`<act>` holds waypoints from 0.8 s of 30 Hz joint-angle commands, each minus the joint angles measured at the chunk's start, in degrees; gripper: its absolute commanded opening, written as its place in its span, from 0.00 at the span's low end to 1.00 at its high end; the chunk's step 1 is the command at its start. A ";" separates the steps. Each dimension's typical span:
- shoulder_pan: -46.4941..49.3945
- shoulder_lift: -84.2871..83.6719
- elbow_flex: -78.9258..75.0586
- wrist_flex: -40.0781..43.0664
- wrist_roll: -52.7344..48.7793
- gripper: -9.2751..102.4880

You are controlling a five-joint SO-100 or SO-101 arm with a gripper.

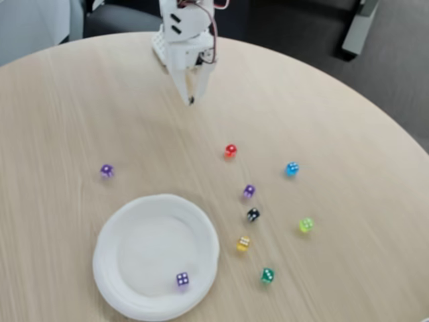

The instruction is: Pick a purple dice and put it in the plate.

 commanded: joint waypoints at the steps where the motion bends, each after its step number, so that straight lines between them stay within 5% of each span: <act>1: 0.44 2.72 1.14 -0.70 0.09 0.08; 17: 0.53 10.63 3.52 -0.70 -0.53 0.08; 24: 0.53 10.63 3.52 -0.70 6.86 0.08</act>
